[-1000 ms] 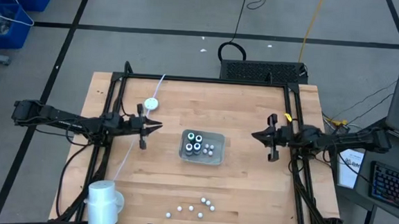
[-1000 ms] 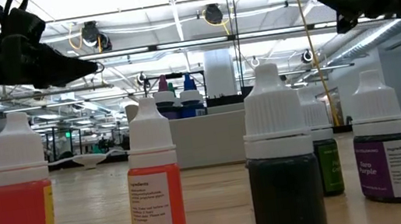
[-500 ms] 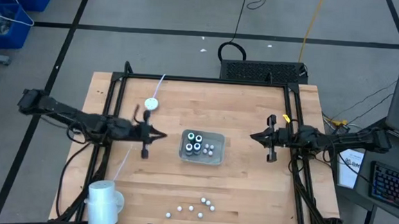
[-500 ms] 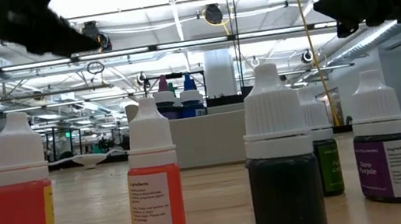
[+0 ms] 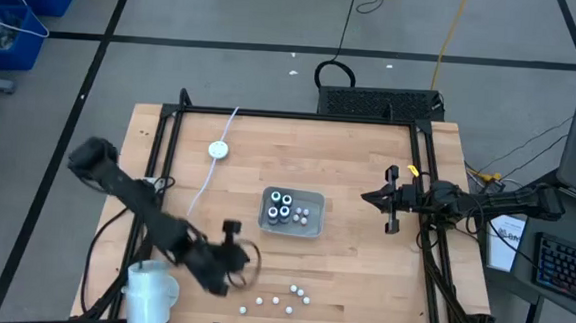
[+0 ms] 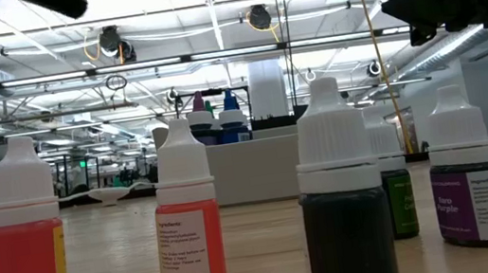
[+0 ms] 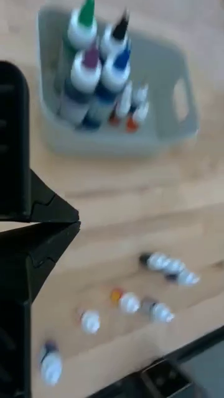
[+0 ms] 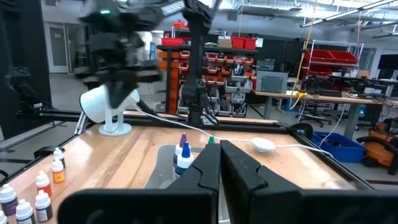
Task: Pick & Place food coloring
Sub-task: Put the small blue food coloring bottle into the gray container
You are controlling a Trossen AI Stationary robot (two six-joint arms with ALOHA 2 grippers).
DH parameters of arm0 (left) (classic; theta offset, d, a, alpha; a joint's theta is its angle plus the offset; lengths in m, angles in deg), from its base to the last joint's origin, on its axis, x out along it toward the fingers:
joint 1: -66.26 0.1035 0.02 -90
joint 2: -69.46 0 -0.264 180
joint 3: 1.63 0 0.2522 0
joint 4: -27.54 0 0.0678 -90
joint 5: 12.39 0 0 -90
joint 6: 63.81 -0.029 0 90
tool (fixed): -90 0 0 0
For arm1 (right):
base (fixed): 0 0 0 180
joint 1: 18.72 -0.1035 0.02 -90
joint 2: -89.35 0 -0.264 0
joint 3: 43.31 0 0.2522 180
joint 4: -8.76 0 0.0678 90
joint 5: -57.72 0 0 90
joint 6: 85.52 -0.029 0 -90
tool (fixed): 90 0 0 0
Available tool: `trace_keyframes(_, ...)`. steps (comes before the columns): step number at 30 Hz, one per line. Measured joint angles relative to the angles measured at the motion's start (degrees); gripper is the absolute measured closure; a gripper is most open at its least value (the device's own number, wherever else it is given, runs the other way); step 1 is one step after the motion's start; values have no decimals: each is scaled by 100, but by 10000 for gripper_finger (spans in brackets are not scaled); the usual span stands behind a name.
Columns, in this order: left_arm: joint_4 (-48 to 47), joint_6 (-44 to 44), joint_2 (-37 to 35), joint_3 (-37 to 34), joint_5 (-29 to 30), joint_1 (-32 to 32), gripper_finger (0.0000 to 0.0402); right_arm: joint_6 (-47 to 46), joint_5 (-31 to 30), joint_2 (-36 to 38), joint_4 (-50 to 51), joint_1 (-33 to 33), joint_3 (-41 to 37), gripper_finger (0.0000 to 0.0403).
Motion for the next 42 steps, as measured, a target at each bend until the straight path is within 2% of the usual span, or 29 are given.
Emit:
trace_keyframes(7,-1431,200,1859,2182,-214,-474,390,10,0,-2,1,0,0,399)
trace_keyframes(13,-3086,714,2903,3846,-228,-583,338,-29,9,0,46,0,0,399)
trace_keyframes(17,-3467,865,3310,4399,-759,-554,285,-18,11,0,44,0,0,399)
trace_keyframes(23,-3532,1063,3525,4374,-1873,-537,204,-16,11,0,43,0,-2,399)
trace_keyframes(28,-3361,1190,3537,4242,-1909,-539,164,-17,11,-2,45,0,-2,399)
trace_keyframes(42,-2532,1442,3538,3473,-2085,-550,153,-31,13,-1,97,0,-4,399)
